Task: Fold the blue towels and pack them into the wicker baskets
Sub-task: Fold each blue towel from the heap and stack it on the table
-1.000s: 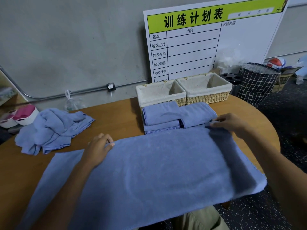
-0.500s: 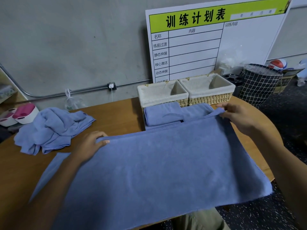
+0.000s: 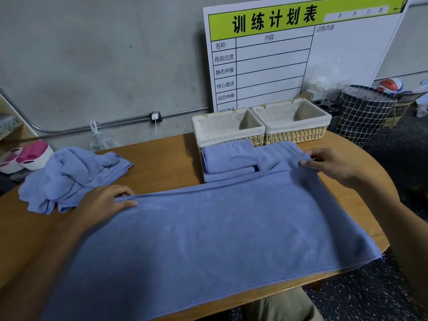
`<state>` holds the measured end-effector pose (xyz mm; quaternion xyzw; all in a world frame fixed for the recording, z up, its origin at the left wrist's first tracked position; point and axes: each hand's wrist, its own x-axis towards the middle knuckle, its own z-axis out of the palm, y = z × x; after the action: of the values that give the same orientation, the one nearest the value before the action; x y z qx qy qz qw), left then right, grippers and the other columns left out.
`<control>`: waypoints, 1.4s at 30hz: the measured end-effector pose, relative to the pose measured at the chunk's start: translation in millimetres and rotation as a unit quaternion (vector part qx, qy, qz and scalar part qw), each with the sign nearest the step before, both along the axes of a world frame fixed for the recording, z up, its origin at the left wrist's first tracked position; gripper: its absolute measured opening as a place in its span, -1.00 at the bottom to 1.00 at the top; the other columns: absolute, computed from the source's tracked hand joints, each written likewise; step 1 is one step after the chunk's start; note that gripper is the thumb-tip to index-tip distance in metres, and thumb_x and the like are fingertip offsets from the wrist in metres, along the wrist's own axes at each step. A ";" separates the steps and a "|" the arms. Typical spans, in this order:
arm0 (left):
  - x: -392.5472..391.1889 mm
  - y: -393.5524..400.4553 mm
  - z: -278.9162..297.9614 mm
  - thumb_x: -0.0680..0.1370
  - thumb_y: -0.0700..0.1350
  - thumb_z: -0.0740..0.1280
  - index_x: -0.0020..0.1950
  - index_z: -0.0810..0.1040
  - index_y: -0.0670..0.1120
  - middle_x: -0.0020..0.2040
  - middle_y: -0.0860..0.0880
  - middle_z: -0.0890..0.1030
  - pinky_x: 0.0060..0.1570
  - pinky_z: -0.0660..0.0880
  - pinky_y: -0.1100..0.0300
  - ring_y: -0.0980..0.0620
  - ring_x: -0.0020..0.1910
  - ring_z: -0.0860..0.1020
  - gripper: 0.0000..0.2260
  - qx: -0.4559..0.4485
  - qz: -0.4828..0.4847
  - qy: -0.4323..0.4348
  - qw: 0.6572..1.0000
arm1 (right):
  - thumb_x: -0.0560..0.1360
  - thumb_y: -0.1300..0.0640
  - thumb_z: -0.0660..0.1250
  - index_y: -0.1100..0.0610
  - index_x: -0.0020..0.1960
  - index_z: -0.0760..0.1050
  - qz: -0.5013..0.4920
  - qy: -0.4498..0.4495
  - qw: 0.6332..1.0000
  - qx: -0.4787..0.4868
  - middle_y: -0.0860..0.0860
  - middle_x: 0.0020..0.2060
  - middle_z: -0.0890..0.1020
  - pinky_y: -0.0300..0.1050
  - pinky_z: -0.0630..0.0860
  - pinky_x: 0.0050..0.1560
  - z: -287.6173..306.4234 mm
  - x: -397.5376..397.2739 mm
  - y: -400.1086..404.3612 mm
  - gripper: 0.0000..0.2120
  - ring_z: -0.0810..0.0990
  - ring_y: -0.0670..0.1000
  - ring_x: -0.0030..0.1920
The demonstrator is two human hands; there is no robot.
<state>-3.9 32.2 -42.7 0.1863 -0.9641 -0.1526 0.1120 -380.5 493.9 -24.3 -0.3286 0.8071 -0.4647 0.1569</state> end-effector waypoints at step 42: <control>-24.9 -4.3 -44.7 0.56 0.15 0.30 0.07 0.63 0.14 -0.03 0.14 0.58 0.08 0.49 -0.11 0.04 0.02 0.57 -0.81 -0.010 0.043 0.035 0.998 | 0.42 0.21 0.49 0.11 0.10 0.63 0.063 0.474 0.875 0.080 0.08 0.00 0.63 0.06 0.47 -0.17 -51.6 102.8 -158.6 -0.74 0.59 0.22 -0.09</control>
<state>-28.8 27.9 -87.4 0.2210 -0.9521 -0.1442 0.1545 -277.8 335.4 -75.8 -0.5461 0.7966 -0.1764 -0.1899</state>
